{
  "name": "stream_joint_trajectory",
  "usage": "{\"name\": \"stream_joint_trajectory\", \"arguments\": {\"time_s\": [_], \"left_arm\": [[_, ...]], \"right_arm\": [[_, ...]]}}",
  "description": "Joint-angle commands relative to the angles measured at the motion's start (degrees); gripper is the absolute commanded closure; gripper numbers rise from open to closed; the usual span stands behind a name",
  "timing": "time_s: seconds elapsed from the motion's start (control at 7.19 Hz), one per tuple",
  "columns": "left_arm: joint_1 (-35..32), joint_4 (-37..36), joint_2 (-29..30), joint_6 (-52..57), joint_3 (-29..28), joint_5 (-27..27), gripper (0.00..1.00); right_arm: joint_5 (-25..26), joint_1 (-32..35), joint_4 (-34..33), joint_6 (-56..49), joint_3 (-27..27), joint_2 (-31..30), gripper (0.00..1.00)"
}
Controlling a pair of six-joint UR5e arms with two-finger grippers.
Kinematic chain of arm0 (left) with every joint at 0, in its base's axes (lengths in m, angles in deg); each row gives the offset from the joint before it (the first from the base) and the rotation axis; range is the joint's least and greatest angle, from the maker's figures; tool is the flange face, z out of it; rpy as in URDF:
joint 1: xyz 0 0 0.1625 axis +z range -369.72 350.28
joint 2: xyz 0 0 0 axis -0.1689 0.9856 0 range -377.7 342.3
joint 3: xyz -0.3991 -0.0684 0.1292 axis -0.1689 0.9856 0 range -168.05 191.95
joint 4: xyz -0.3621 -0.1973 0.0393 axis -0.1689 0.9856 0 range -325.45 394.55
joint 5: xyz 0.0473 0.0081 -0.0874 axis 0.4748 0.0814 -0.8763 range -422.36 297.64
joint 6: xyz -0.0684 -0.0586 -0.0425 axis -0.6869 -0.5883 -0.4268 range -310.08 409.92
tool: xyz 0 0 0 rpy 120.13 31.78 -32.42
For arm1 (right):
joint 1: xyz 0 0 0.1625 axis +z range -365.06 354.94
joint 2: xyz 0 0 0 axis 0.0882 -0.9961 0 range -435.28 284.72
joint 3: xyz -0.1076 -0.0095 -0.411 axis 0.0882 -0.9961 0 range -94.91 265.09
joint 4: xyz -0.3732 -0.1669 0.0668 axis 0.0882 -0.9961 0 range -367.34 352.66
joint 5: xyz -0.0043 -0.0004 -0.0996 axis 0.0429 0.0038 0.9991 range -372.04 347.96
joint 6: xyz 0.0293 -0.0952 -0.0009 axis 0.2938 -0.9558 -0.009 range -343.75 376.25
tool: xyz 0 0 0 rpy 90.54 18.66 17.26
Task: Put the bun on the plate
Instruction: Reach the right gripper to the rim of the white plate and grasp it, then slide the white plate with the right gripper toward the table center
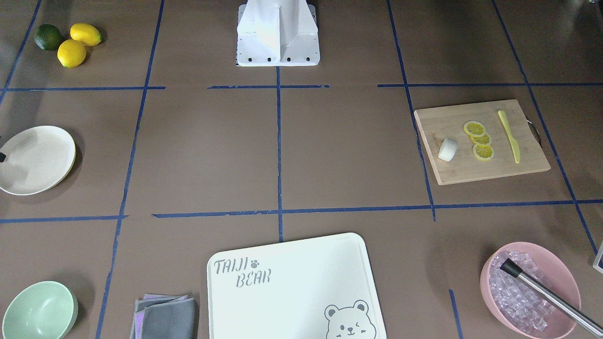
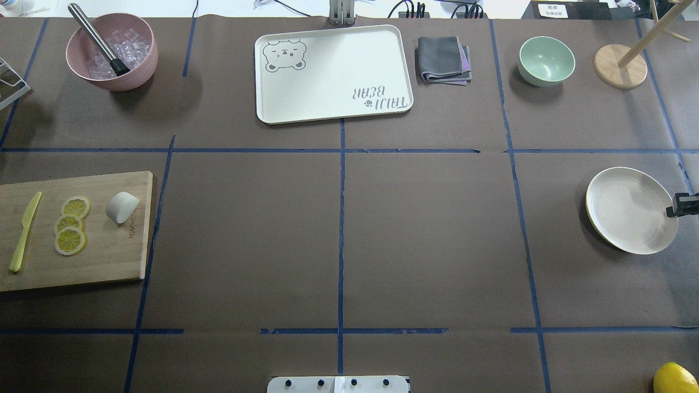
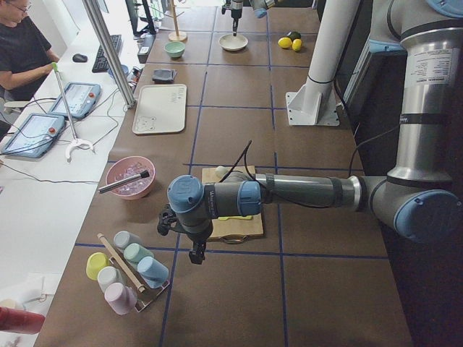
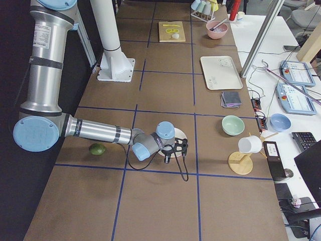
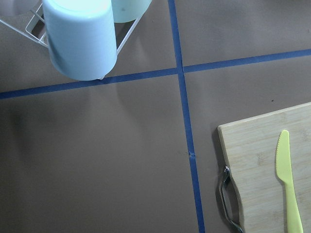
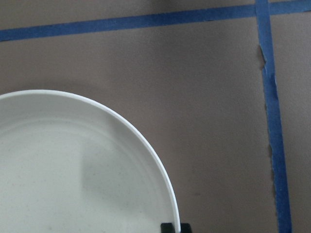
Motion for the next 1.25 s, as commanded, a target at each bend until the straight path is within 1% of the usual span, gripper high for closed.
{"name": "stream_joint_trajectory", "arguments": {"time_s": [0.0,0.14,0.28,0.42,0.56,0.7,0.83,0.97,1.11], "left_arm": [[0.00,0.00,0.00,-0.02,0.23,0.00,0.00],[-0.09,0.00,0.00,-0.02,0.23,0.00,0.00],[0.00,0.00,0.00,-0.02,0.23,0.00,0.00],[0.00,0.00,0.00,-0.02,0.23,0.00,0.00],[-0.09,0.00,-0.08,-0.02,0.31,0.00,0.00],[-0.09,0.00,-0.17,-0.02,0.58,0.00,0.00],[0.00,0.00,-0.26,-0.02,0.67,0.00,0.00],[-0.09,0.00,-0.26,-0.02,0.67,0.00,0.00],[-0.09,0.00,-0.35,-0.02,0.75,0.00,0.00]], "right_arm": [[-3.95,1.91,2.61,0.08,3.62,-1.92,1.00],[-10.42,7.41,3.07,0.08,4.26,-1.59,1.00],[-14.58,10.16,3.07,0.17,5.48,-1.15,1.00],[-14.71,10.10,2.98,3.47,7.06,0.33,1.00],[-14.88,9.49,3.07,13.08,7.60,4.96,1.00],[-14.45,6.01,2.98,19.87,8.82,8.66,1.00],[-12.97,1.97,2.55,23.42,8.84,12.61,1.00],[-10.34,-2.42,2.28,29.55,8.84,16.13,1.00],[-5.36,-7.60,2.19,35.53,8.84,19.47,1.00]]}}
